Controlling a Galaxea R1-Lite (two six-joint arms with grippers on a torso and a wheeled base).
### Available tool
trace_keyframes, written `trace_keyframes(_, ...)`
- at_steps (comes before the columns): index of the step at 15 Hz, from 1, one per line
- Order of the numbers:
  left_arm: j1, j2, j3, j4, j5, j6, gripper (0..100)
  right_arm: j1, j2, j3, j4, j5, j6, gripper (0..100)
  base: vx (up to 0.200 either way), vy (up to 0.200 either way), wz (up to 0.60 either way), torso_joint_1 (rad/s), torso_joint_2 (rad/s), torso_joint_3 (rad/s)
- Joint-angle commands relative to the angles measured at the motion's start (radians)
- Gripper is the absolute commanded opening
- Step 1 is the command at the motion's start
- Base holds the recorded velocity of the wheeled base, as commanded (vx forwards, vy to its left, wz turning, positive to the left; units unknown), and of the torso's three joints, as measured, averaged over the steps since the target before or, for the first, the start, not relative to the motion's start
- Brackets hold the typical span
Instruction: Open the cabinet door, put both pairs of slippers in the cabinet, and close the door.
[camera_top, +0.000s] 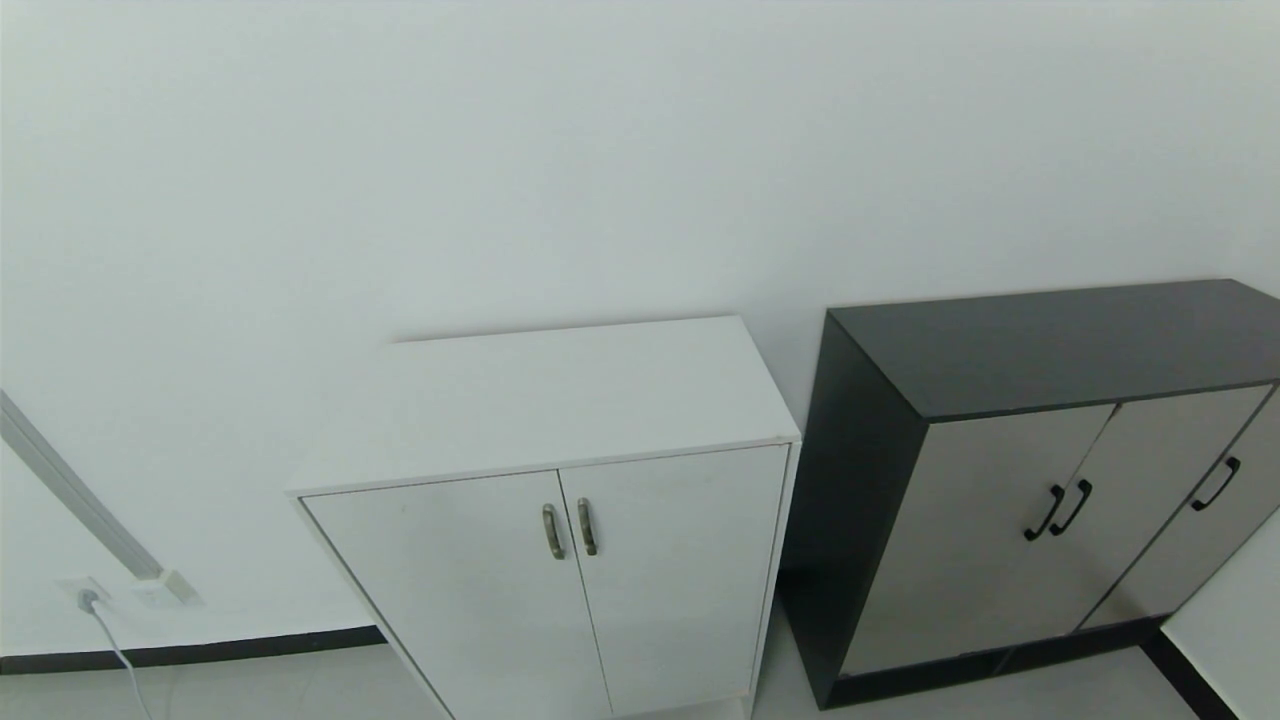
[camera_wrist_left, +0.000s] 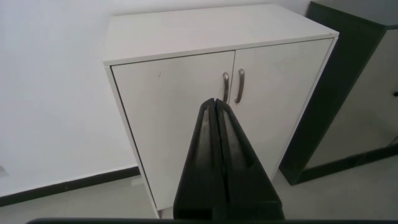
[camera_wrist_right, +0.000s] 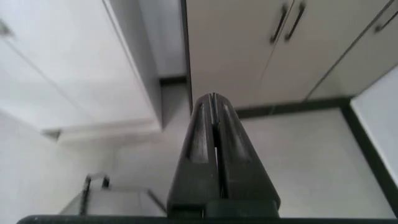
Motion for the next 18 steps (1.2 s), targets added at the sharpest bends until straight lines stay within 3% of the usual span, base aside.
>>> trace_keyframes(1, 0.000, 0.001, 0.000, 0.000, -0.001, 0.000, 0, -0.005, -0.136, 0.000, -0.001, 0.001, 0.007, 0, 0.000, 0.000, 0.00, 0.000, 0.00, 0.000)
trace_keyframes(7, 0.000, 0.001, 0.000, 0.000, 0.001, 0.000, 0, -0.041, -0.268, -0.002, -0.001, 0.001, 0.017, 0, 0.000, 0.000, 0.00, 0.000, 0.00, 0.000)
trace_keyframes(10, 0.000, 0.001, 0.000, 0.000, 0.001, -0.002, 0, -0.041, -0.268, 0.000, -0.008, -0.035, 0.100, 0, 0.000, 0.000, 0.00, 0.000, 0.00, 0.000)
trace_keyframes(18, 0.000, 0.001, 0.000, 0.000, 0.001, 0.000, 0, -0.041, -0.268, 0.000, -0.010, -0.056, 0.103, 0, 0.000, 0.000, 0.00, 0.000, 0.00, 0.000)
